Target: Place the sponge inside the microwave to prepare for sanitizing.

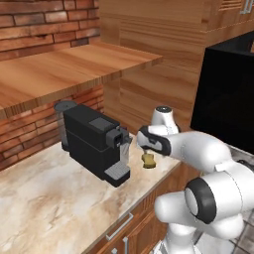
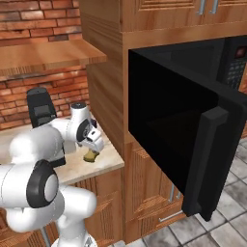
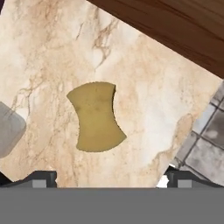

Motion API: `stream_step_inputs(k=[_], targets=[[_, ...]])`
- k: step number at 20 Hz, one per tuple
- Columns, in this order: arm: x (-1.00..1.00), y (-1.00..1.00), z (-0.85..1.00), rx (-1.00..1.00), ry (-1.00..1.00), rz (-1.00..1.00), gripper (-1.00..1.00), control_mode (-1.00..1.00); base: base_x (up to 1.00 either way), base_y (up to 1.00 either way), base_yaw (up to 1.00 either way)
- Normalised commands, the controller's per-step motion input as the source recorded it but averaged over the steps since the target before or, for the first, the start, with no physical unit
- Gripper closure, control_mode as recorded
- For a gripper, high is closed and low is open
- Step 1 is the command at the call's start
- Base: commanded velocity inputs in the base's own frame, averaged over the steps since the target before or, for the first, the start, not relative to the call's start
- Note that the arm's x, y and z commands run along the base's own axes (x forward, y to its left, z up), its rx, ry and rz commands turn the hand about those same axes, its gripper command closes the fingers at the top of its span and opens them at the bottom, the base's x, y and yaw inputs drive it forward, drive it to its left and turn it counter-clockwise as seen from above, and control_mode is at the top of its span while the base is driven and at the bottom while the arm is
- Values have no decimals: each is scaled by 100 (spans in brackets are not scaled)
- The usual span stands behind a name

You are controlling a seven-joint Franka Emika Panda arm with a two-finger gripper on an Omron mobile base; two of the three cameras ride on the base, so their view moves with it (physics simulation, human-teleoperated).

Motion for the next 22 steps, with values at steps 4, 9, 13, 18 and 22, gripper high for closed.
stream_step_inputs(k=[4, 9, 13, 18, 22], targets=[[22, 0, -14, 0, 8, 3, -100, -100, 0, 0, 0], [29, 0, -21, 0, 2, 6, -100, -100, 0, 0, 0], [24, 0, -23, 0, 0, 10, -100, -100, 0, 0, 0], [3, 0, -12, 0, 0, 10, -100, -100, 0, 0, 0], [0, 0, -2, 0, 0, 2, -100, -100, 0, 0, 0]])
